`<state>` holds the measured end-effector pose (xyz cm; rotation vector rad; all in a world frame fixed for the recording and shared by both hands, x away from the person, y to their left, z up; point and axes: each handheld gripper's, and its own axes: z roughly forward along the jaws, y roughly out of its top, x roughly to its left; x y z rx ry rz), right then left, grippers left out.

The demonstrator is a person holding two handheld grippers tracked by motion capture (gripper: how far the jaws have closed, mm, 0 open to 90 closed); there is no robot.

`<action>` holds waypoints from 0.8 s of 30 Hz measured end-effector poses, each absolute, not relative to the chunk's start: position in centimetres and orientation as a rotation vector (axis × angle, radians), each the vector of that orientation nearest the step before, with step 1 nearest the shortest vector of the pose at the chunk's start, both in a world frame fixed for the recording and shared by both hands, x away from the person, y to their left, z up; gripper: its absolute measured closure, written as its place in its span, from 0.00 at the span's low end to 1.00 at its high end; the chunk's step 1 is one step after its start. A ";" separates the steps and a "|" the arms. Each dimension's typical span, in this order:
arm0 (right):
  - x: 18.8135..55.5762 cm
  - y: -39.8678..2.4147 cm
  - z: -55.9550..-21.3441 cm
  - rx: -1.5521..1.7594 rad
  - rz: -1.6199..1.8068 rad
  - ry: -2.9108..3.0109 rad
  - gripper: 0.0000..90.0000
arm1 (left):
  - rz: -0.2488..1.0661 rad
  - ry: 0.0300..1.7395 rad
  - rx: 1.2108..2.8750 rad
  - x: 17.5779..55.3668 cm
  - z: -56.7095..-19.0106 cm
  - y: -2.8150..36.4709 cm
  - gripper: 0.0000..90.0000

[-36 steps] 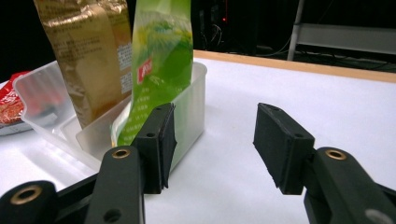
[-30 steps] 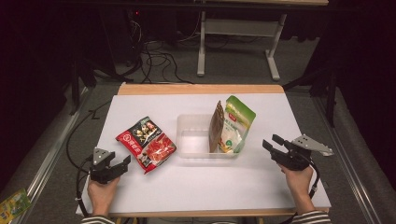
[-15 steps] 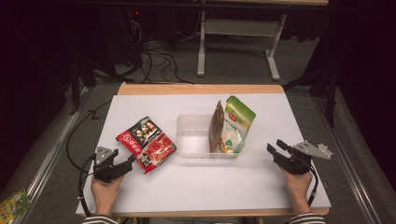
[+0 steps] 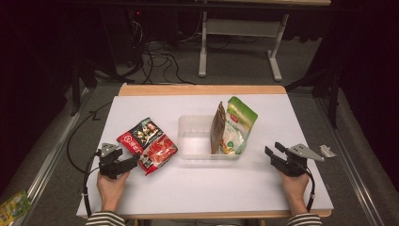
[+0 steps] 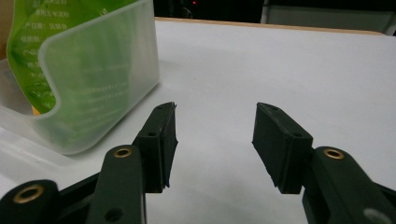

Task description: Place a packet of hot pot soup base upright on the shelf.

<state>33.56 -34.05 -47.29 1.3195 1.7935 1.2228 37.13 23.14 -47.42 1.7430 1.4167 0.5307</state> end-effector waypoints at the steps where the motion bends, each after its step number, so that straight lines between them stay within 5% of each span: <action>1: 33.5 -34.0 -47.4 1.327 1.221 1.793 0.55 | 0.525 1.418 1.746 37.2 -47.5 23.0 0.27; 24: 33.1 -33.7 -47.5 1.305 1.202 1.759 0.55 | 0.600 1.421 1.848 37.8 -47.4 21.0 0.33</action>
